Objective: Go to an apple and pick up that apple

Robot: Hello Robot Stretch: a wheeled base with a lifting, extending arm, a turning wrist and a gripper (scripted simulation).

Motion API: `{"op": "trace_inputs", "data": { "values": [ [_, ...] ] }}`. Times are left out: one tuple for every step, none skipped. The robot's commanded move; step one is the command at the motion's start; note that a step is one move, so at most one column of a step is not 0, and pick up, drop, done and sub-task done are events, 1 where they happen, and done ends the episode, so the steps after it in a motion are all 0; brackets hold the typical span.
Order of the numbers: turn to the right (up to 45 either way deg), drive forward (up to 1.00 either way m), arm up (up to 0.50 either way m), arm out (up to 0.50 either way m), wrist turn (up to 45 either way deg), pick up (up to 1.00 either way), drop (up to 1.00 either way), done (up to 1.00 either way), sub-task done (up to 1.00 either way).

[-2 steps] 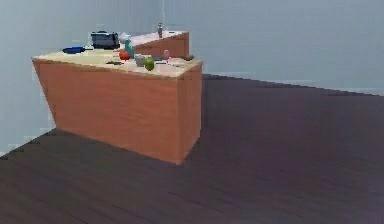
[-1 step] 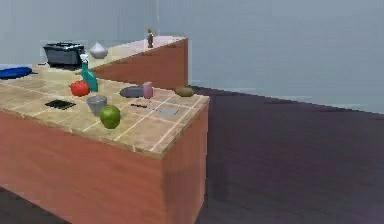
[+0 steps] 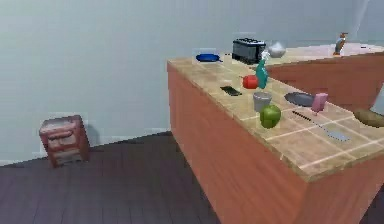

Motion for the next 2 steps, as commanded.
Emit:
{"op": "trace_inputs", "data": {
  "values": [
    [-45.0, 0.00, 0.00, 0.00, 0.0, 0.00, 0.00, 0.00, 0.00],
    [-21.0, 0.00, 0.00, 0.00, 0.0, 0.00, 0.00, 0.00, 0.00]
  ]
}}
